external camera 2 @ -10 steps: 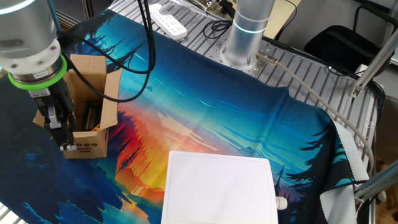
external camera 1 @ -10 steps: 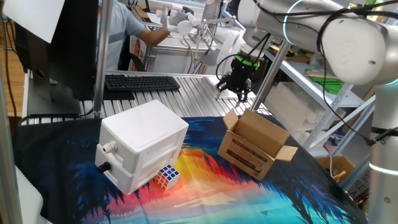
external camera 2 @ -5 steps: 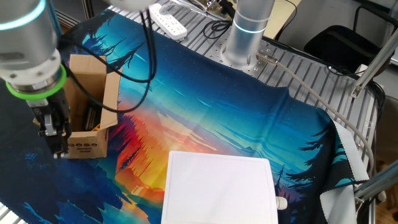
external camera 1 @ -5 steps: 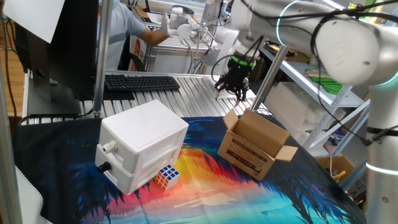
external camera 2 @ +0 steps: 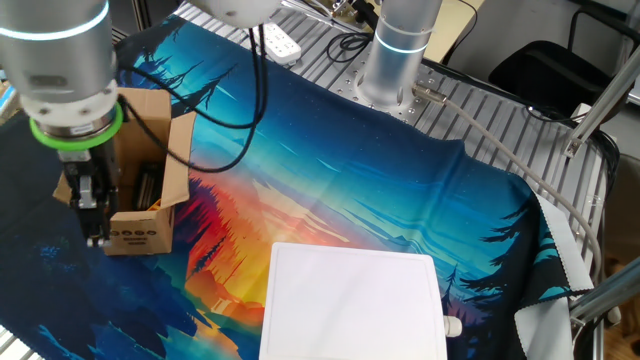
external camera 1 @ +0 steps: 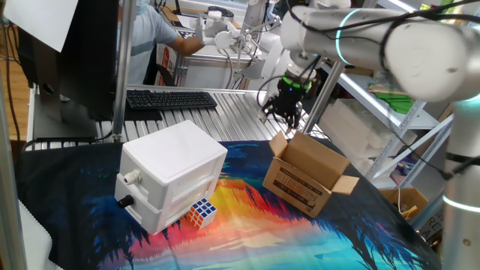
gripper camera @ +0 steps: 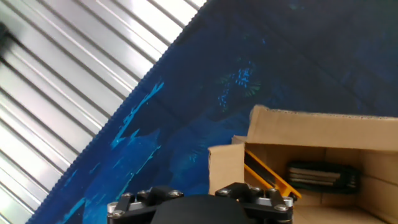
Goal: Cover the box
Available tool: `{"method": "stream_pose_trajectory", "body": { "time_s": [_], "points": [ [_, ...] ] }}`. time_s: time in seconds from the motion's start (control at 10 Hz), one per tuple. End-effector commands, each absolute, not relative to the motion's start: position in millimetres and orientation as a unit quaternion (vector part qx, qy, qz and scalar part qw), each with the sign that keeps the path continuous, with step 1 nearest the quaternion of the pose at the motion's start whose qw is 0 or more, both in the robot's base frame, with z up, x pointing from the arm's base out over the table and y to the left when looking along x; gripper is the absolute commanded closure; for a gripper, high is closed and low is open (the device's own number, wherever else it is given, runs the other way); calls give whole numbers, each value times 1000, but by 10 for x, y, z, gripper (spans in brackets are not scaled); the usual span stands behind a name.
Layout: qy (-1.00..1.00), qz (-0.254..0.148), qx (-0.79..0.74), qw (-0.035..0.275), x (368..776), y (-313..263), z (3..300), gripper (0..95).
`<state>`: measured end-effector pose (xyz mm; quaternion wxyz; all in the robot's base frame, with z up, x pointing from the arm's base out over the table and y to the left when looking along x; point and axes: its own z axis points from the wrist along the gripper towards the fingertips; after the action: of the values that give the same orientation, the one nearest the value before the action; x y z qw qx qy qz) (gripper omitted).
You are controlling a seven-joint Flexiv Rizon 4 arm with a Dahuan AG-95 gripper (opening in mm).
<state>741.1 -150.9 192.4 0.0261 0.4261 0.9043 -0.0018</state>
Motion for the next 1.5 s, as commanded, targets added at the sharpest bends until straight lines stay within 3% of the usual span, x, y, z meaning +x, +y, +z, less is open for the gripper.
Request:
{"method": "stream_pose_trajectory", "body": {
  "time_s": [0.1,0.7,0.8,1.5],
  "points": [
    [903,-1,429,31,7365,-1485,1881,190],
    [904,-4,425,32,7316,-1465,1612,190],
    [905,-4,424,31,7313,-1459,1601,380],
    [940,-26,341,0,7311,-1458,1598,380]
  ]
}}
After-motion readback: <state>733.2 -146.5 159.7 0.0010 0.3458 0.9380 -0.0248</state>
